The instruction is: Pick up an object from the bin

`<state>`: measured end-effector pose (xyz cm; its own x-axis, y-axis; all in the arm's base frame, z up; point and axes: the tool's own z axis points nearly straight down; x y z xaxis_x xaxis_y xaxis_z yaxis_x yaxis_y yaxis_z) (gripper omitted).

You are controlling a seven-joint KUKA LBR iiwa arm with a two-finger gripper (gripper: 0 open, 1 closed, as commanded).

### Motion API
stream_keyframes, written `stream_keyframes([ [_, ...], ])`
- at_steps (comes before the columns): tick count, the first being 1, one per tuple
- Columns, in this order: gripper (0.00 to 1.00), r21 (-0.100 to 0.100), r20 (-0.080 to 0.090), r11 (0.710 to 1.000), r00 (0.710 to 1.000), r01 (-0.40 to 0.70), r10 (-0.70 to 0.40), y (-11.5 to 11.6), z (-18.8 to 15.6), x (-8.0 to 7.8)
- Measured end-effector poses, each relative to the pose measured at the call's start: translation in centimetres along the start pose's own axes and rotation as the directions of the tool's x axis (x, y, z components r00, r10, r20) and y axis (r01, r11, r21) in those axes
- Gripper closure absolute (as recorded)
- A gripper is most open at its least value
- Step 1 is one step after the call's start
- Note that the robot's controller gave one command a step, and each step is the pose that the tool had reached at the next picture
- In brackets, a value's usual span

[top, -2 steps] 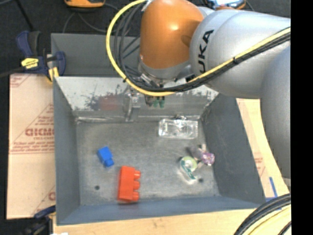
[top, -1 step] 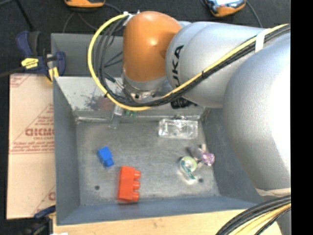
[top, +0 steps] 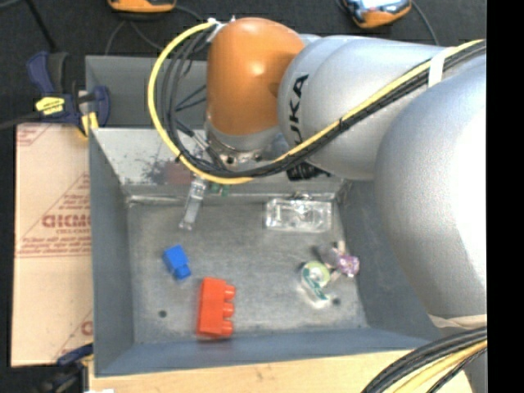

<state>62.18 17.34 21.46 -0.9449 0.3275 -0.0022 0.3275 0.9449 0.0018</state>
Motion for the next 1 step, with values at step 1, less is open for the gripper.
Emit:
stream_keyframes([
  [1, 0.0, 0.004, -0.005, 0.986, 0.986, 0.169, -0.169, 0.58, 12.35, 0.0],
])
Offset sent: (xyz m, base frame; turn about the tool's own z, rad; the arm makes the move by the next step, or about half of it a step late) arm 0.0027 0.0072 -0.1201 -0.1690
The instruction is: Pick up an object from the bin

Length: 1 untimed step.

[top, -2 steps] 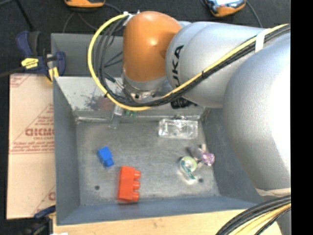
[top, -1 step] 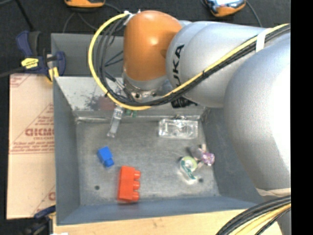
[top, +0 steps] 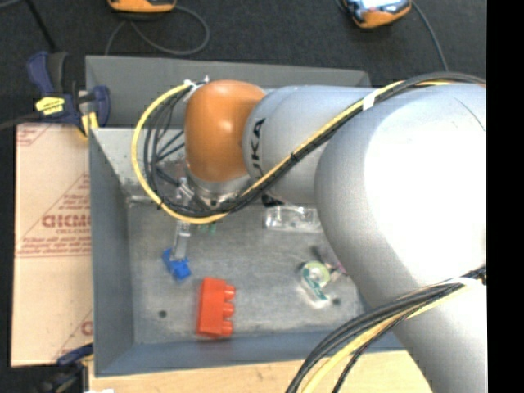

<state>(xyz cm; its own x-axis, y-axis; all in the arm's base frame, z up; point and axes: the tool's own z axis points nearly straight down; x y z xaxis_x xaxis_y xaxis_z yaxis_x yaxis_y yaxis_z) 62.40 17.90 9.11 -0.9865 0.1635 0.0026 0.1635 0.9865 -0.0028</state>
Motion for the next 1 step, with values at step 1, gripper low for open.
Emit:
stream_keyframes([
  [1, 0.0, -0.002, 0.01, 0.88, 0.88, 0.476, -0.476, 3.25, 1.83, 3.69],
])
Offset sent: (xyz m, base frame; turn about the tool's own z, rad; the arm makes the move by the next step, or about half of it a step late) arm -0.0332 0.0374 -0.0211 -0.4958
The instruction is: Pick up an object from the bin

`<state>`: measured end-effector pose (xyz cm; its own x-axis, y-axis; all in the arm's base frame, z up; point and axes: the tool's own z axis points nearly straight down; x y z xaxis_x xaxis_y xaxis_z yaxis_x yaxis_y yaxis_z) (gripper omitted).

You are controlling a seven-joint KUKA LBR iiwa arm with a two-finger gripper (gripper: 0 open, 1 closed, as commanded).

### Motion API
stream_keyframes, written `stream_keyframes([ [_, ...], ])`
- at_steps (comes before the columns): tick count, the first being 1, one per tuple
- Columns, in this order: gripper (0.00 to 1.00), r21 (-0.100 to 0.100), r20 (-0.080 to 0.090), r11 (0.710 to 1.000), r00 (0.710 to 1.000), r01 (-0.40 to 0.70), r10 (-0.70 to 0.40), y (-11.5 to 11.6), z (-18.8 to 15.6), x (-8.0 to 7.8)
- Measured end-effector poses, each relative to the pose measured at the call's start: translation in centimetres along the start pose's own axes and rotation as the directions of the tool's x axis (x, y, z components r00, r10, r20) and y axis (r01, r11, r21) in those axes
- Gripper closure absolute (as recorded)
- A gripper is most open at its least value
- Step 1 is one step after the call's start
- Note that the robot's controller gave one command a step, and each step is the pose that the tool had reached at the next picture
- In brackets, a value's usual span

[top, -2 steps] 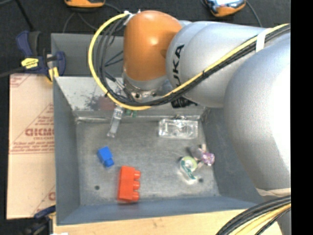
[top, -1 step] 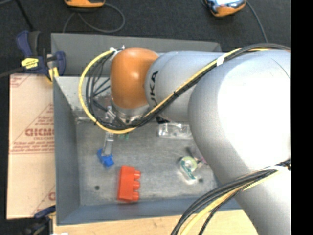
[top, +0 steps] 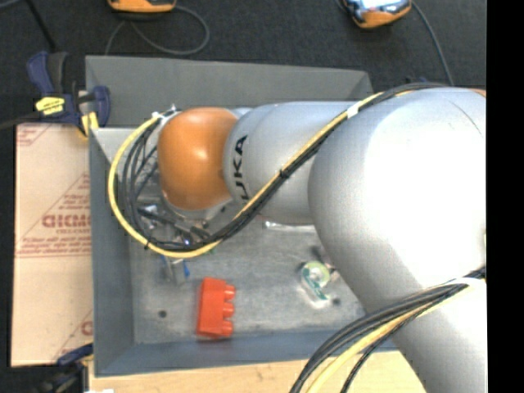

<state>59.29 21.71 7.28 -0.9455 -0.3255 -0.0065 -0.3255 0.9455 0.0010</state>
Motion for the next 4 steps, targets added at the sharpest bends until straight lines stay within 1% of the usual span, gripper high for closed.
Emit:
stream_keyframes([
  [1, 1.0, -0.001, -0.003, 1.0, 1.0, -0.005, 0.005, -0.1, 0.1, 0.1],
  [2, 1.0, 0.002, 0.004, 1.0, 1.0, -0.028, 0.028, -3.2, -13.7, 2.1],
  [3, 0.0, 0.001, -0.003, 1.0, 1.0, -0.028, 0.028, -3.0, -13.2, 2.3],
  [4, 0.0, 0.0, -0.007, 0.951, 0.951, 0.309, -0.309, -7.0, -2.7, 5.1],
])
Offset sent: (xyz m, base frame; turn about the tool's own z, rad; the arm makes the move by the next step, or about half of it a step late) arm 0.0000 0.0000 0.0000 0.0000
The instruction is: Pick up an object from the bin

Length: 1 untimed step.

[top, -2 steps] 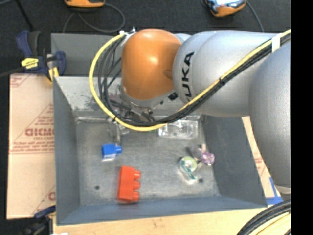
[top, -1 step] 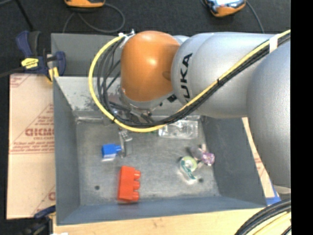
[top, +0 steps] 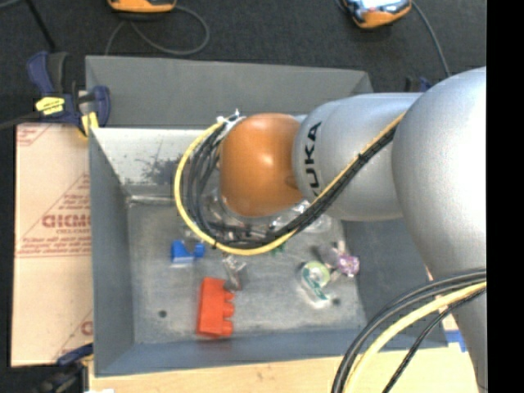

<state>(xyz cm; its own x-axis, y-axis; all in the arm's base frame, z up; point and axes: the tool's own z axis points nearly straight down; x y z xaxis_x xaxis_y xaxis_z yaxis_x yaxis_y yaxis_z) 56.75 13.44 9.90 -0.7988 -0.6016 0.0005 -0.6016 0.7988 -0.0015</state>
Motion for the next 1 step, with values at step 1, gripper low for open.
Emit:
stream_keyframes([
  [1, 1.0, -0.002, 0.003, 1.0, 1.0, -0.003, 0.003, 0.08, -0.11, -0.11],
])
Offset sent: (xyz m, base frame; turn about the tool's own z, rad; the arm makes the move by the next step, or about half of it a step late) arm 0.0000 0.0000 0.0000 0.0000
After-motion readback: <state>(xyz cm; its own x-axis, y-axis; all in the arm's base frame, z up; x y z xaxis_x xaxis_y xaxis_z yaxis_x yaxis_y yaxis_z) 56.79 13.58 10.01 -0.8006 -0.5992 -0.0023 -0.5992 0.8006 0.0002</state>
